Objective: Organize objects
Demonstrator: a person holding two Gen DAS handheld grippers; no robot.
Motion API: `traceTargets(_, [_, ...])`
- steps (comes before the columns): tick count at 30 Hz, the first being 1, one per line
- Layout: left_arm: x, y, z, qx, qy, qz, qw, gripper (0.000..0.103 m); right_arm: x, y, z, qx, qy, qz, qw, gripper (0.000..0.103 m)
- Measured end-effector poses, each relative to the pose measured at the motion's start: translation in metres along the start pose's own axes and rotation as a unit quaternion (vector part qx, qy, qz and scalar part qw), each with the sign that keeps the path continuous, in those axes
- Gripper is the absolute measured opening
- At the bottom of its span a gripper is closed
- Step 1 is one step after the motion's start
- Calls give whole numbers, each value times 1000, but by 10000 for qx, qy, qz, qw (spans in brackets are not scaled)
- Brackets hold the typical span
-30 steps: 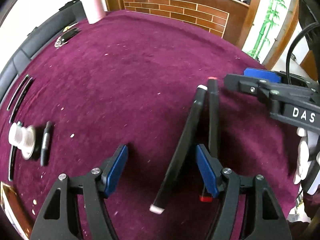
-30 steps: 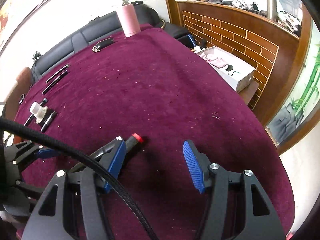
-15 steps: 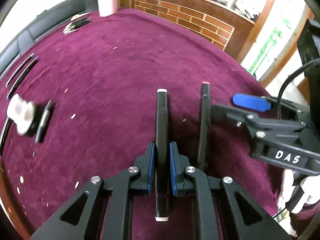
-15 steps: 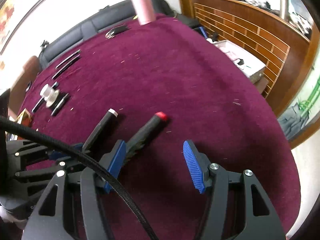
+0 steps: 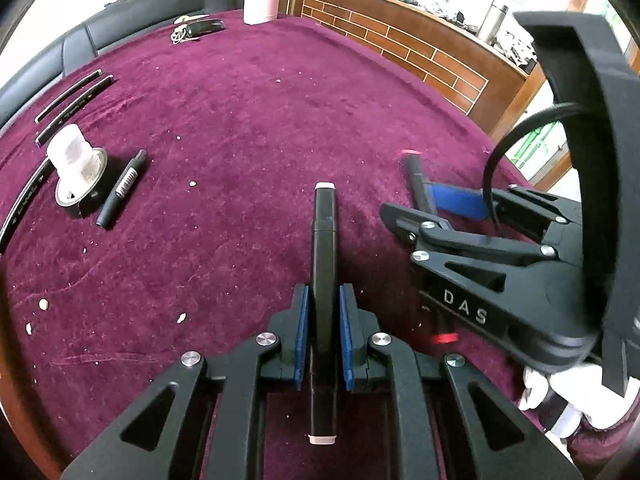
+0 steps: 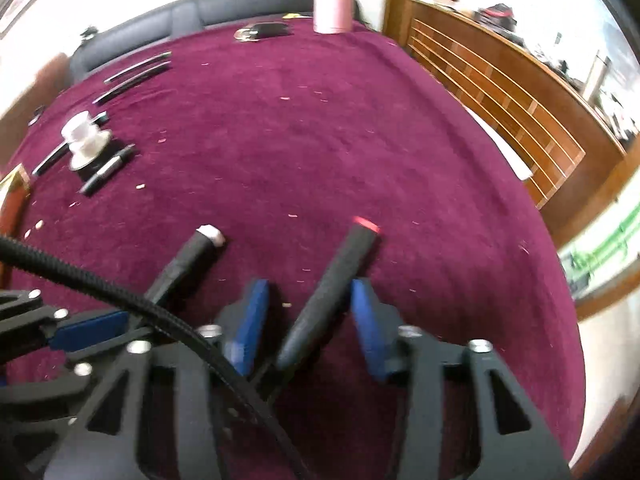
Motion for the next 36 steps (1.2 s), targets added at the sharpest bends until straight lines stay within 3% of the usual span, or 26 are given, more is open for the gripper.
traceTargets(3, [-4,-2,1,-211,122,104,9996,11,-9,-6,2,8,-51,-407,9992,16])
traceTargets(12, [-54,-20,0,-584,739,104,9955,11,-50,-19,-3,675,84,-1532,9859,16])
traceTargets(16, [-53,-26,8,-653,667,18,9956,11,-42,-17,-4,508,143,-1159,9919,17])
traceTargets(20, [-34,-24,22,-715,360,11,9968,11,-33,-6,-6,180,175,-608,9978,45])
traceTargets(27, [-18,-14,17,-553,361,-176,9977,20,-1,-3,-2,-198,-54,-430,9989,47])
traceTargets(28, [-15,-12,14,-502,391,-218,9977,22,0,-6,-3,-294,-31,-435,9986,46])
traceTargets(31, [-10,-8,12,-218,468,-455,9976,22,-1,-12,-4,-438,-76,-625,9971,15])
traceTargets(32, [-10,-6,13,-121,459,-483,9977,22,-2,-13,-3,-463,-110,-690,9965,13])
traceTargets(33, [-12,-4,14,-185,486,-354,9980,13,-5,-15,-2,-438,-145,-826,9955,13])
traceTargets(36, [-25,-9,11,-364,692,-221,9967,11,-16,-14,0,-156,-159,-1183,9927,13])
Point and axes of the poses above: each gripper's, at about its wrist camera, not at the fingertips, and x roughly the way its jaws point, y to its right, z to its underside, the point moved 8 cm from there along x, roughly the way its jaws point, and after that the axes turned 14 degrees about y, right-handed, at the moved point
